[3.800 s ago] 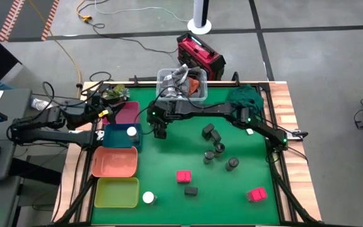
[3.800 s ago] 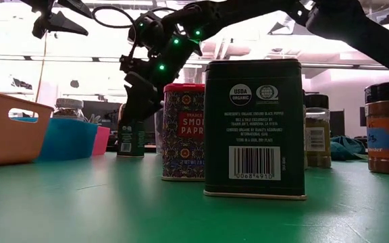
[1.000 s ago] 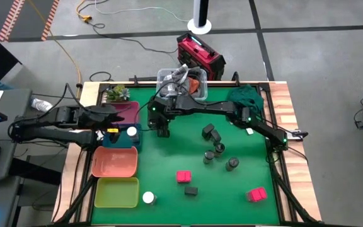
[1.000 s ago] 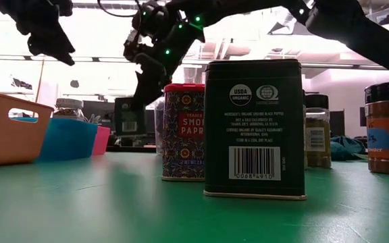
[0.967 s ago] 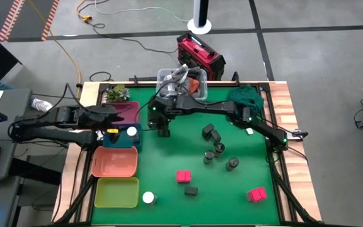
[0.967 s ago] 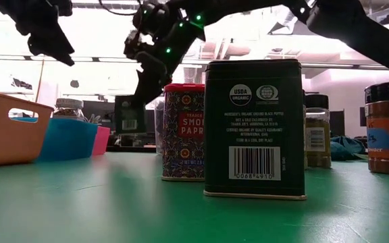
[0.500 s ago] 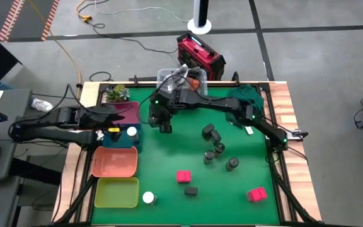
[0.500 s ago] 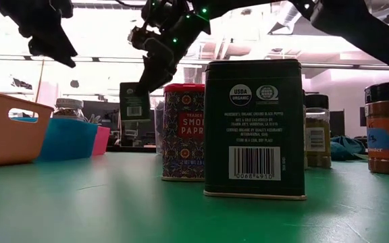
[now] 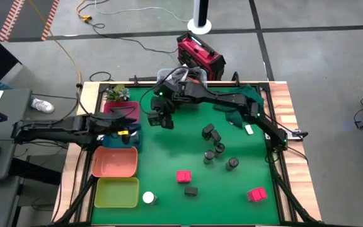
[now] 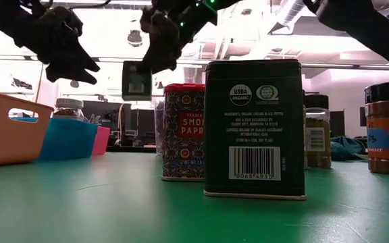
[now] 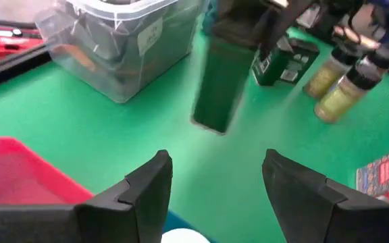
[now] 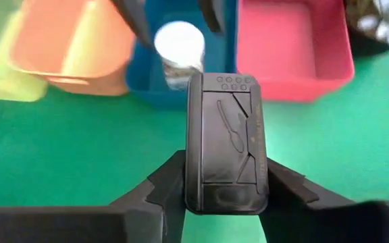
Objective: Sort spices by type
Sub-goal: Put the top left green seasoning can into the red bin
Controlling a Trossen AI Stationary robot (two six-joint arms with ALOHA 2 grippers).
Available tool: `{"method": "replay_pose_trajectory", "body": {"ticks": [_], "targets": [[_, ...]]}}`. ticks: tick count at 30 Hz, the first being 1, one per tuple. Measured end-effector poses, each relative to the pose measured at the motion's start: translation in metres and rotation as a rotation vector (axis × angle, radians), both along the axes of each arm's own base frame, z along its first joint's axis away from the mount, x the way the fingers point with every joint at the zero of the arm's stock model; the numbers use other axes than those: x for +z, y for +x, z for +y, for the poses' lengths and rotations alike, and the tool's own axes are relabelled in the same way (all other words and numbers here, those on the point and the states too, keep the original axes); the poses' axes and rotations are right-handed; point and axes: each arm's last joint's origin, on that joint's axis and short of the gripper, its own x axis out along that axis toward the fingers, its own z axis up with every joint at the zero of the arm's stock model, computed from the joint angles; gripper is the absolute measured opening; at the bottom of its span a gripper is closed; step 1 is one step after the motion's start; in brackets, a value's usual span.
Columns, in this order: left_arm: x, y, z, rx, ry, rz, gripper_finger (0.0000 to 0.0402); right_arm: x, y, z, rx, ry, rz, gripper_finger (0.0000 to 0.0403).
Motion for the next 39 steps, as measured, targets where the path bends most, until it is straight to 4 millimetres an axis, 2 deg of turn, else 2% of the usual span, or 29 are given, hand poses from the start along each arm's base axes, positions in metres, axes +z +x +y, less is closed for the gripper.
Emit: {"method": "replay_pose_trajectory", "body": {"ticks": [3, 9, 18, 21, 26, 32, 39], "targets": [[-0.005, 0.003, 0.001, 0.039, -0.039, -0.036, 0.0219, 0.007, 0.000, 0.003, 0.045, -0.017, -0.041, 0.0161], [-0.002, 0.010, 0.001, 0.042, -0.046, -0.077, 0.0232, 0.008, 0.004, 0.009, 0.084, -0.013, -0.079, 0.0169], [-0.001, 0.018, 0.001, 0.006, 0.030, -0.068, 0.0312, 0.007, 0.004, 0.008, 0.102, -0.029, -0.081, 0.0166], [0.002, 0.021, 0.001, -0.009, 0.056, -0.093, 0.0327, 0.007, 0.004, 0.008, 0.120, -0.047, -0.083, 0.0167], [0.004, 0.022, 0.002, -0.020, 0.092, -0.100, 0.0330, 0.002, 0.005, 0.011, 0.131, -0.051, -0.075, 0.0168], [0.010, 0.023, 0.002, -0.040, 0.191, -0.125, 0.0330, 0.002, 0.007, 0.014, 0.140, -0.055, -0.084, 0.0167], [0.012, 0.026, 0.002, -0.045, 0.214, -0.141, 0.0323, 0.005, 0.010, 0.019, 0.149, -0.061, -0.118, 0.0168]]}}
